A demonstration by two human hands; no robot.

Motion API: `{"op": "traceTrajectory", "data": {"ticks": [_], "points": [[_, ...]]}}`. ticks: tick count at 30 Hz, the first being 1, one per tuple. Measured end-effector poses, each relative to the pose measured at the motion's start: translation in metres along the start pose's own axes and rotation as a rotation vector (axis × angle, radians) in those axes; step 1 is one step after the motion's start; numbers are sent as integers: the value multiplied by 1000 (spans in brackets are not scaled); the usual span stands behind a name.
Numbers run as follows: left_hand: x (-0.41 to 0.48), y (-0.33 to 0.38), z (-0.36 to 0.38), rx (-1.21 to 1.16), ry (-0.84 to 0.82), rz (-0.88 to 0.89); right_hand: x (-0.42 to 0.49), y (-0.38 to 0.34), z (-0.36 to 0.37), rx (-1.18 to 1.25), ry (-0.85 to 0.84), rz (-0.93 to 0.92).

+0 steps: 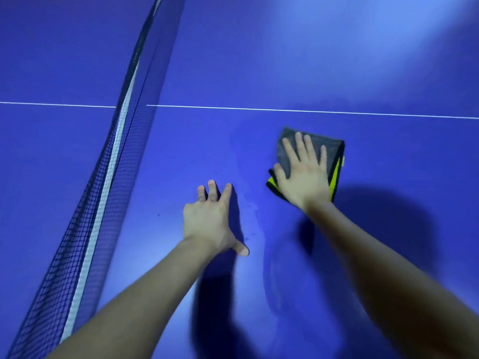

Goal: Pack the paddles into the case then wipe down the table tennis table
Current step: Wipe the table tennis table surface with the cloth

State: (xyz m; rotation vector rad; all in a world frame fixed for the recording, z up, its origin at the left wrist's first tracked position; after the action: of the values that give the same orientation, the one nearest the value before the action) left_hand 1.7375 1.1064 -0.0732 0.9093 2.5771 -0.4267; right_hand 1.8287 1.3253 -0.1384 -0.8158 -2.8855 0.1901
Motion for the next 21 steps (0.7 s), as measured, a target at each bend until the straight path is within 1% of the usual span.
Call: {"op": "traceTrajectory", "data": {"ticks": [2, 4, 6, 8, 9, 10, 11, 12, 15, 16, 17, 19, 21], "points": [[2, -25, 1, -161, 105, 43, -65, -43, -5, 40, -26, -178], [6, -61, 8, -326, 241, 88, -132, -82, -14, 60, -110, -381], [15, -98, 23, -348, 359, 97, -177, -102, -16, 64, -234, -587], [33, -127, 36, -340, 417, 65, -169, -99, -17, 63, -275, -776], [43, -135, 40, -333, 427, 58, -148, -93, -14, 70, -276, -842], [53, -141, 43, -323, 432, 62, -119, -86, -6, 82, -265, -864], [61, -144, 46, -314, 432, 70, -82, -79, 2, 85, -233, -826], [68, -146, 50, -309, 435, 80, -42, -75, 12, 71, -178, -731], [71, -147, 64, -365, 491, 85, 67, -78, 30, 33, -29, -298], [71, -147, 66, -389, 514, 84, 93, -82, 33, 29, -18, -179], [72, -147, 68, -397, 531, 86, 113, -87, 35, 19, -14, -102], [71, -149, 67, -401, 543, 80, 127, -97, 35, 8, -12, -51], [71, -148, 64, -414, 542, 77, 106, -104, 31, 20, -11, -78]]}}
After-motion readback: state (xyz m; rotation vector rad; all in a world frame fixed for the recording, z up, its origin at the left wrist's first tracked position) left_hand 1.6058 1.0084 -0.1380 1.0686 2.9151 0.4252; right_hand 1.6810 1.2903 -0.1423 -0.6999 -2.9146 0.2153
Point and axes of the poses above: each hand's wrist, its own x-axis towards the middle knuckle, its own z-axis out of the palm, y = z × x, the point moved 3 cm from there along x, towards the middle knuckle, and after that the axes turned 9 degrees about -z, right-handed, at the moved point
